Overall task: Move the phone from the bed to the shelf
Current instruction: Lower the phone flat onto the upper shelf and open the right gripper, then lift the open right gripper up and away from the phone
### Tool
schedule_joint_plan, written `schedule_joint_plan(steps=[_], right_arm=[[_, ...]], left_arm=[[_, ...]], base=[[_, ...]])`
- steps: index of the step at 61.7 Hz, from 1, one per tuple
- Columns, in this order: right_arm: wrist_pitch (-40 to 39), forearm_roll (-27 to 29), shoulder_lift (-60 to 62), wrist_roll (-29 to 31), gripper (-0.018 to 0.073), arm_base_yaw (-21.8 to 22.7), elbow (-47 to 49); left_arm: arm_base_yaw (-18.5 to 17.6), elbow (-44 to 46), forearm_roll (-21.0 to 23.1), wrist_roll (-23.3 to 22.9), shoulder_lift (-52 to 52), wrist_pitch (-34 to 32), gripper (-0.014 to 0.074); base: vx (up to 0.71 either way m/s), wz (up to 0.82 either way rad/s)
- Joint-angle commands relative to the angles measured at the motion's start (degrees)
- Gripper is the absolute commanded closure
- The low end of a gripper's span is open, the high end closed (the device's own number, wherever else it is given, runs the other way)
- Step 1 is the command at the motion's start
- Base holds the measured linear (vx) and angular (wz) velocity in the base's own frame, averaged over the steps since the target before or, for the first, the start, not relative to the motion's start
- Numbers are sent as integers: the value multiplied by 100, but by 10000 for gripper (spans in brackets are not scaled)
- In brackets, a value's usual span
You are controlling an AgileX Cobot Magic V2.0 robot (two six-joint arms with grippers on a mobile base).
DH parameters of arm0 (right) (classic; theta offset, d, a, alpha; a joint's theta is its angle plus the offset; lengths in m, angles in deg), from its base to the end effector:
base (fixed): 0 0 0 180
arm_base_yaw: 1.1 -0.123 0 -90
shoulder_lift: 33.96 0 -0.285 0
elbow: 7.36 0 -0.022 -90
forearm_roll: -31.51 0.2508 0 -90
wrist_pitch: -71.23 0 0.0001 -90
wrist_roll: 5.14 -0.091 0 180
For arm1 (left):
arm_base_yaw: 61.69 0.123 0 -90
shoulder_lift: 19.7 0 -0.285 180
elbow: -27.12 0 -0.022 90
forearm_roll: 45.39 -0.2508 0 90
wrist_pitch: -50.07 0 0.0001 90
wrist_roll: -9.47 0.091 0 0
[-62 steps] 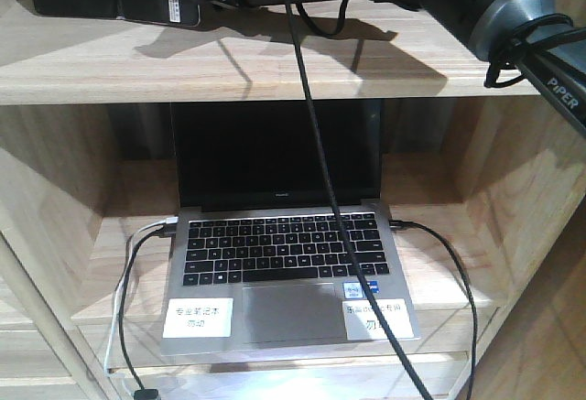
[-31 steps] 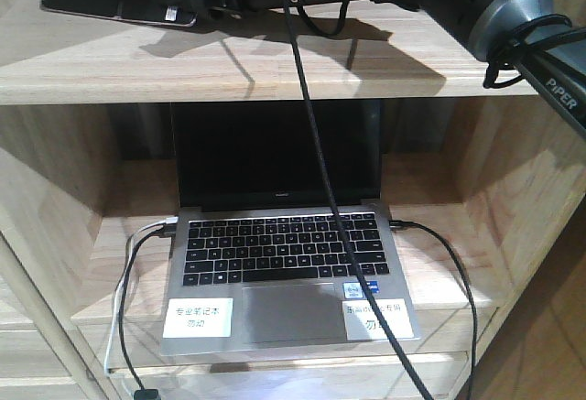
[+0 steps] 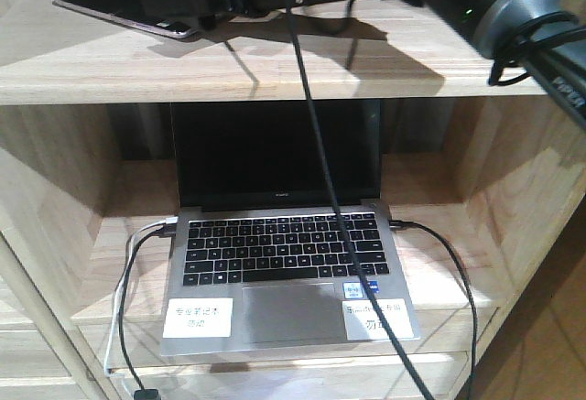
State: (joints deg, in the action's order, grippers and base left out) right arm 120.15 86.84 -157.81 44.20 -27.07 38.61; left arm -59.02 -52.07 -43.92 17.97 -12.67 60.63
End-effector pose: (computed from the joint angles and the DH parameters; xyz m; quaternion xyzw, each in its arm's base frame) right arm 0.3942 0.2548 0.4082 -0.3919 0.6979 0.3599 0.4794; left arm 0.0563 0.0022 0.1855 0.0302 0.7471 0.0545 0.6618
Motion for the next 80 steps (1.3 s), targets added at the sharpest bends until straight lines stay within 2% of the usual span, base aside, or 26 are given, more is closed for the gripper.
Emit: schedule_joint_plan(steps=[1, 10, 19, 34, 49, 59, 80], right_arm=[[-225, 88, 482, -107, -13, 46, 178], [-237, 59, 642, -122, 22, 46, 178], [-226, 59, 779, -202, 105, 46, 178], [-2, -641, 1007, -1065, 333, 46, 173], [87, -850, 1263, -1111, 575, 46, 165], [150, -933, 1362, -1121, 565, 46, 158], [120, -1511, 1649, -1390, 565, 46, 158]], left_arm=[[7, 127, 52, -33, -71, -416, 595], [7, 127, 52, -33, -71, -416, 595], [7, 127, 52, -33, -71, -416, 595], [7, 127, 52, -33, -71, -416, 595], [7, 127, 52, -33, -71, -416, 595], [7, 127, 52, -33, -71, -416, 595], [7, 127, 52, -33, -71, -416, 595]], base=[[0, 0], [0, 0], [0, 0], [0, 0], [0, 0], [0, 0], [0, 0]])
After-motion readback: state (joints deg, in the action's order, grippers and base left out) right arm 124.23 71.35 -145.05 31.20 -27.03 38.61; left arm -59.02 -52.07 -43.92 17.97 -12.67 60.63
